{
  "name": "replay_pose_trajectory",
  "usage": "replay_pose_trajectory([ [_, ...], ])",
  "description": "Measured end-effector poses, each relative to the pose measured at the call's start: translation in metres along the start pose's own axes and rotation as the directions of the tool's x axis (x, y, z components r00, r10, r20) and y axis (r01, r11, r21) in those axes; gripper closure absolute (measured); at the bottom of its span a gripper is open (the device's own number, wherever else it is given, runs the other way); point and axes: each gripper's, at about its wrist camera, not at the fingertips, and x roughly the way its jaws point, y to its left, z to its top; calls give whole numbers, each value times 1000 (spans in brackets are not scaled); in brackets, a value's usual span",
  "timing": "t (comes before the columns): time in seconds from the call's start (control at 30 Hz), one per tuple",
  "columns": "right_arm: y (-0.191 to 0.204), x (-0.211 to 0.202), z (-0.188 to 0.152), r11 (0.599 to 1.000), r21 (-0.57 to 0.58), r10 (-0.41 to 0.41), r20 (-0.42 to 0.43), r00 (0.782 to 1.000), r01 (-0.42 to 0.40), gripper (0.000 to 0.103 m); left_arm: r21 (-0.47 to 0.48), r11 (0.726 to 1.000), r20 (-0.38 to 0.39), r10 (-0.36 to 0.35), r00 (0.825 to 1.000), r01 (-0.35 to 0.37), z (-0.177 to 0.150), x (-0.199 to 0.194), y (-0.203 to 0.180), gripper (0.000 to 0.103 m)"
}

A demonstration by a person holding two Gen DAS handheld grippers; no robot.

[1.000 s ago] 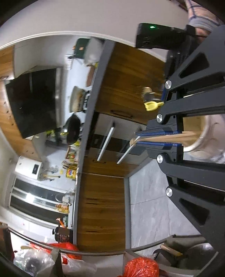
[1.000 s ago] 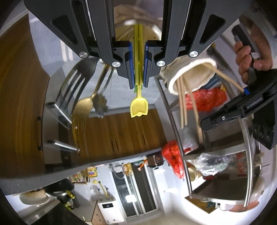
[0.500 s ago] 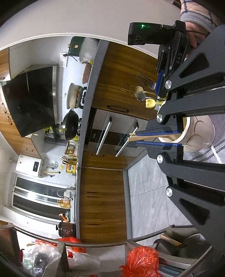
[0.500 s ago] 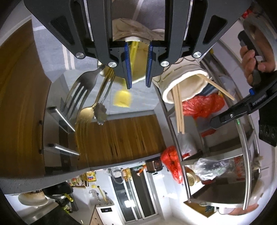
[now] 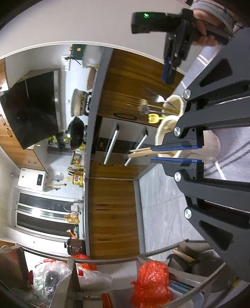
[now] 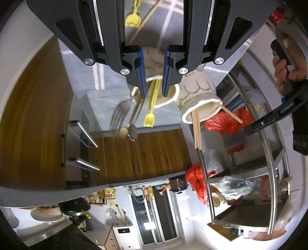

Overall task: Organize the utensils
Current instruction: 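Move both grippers back toward the last utensils on the cloth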

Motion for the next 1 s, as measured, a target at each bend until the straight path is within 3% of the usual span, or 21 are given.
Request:
replay_pose_trajectory([
  [0.1, -4, -7, -5, 1000, 9, -3, 0, 1000, 3, 86, -7, 1000, -15, 2, 1000, -2, -8, -3, -6, 97],
  [0.17, -6, -10, -8, 1000, 18, -16, -3, 1000, 16, 79, -10, 1000, -24, 4, 1000, -5, -13, -3, -11, 96],
  [0.3, -8, -15, -14, 999, 7, -46, -9, 999, 46, 60, 12, 1000, -46, 18, 999, -17, -22, -5, -24, 94],
  [0.33, -8, -16, -16, 998, 0, -57, -11, 998, 57, 50, 18, 1000, -48, 17, 999, -17, -24, -5, -27, 92],
  [0.4, -8, -18, -18, 997, -12, -76, -12, 997, 76, 32, 23, 1000, -53, 10, 999, -9, -28, -7, -32, 70],
  [0.43, -8, -19, -19, 996, -17, -84, -10, 996, 84, 23, 23, 1000, -54, 7, 999, -6, -29, -8, -33, 65],
  [0.53, -11, -23, -23, 993, -29, -117, -8, 993, 116, 14, 29, 1000, -60, 1, 998, 1, -34, -10, -39, 58],
  [0.73, -22, -31, -31, 987, -15, -161, -9, 987, 160, 7, 17, 1000, -83, 14, 996, -13, -45, -10, -42, 39],
  [0.8, -26, -33, -34, 986, -14, -168, -14, 986, 168, 6, 14, 1000, -89, 26, 996, -25, -47, -10, -43, 26],
  [1.0, -33, -37, -40, 974, -57, -221, -44, 974, 219, 5, -3, 999, -113, 39, 993, -39, -57, -9, -48, 9],
])
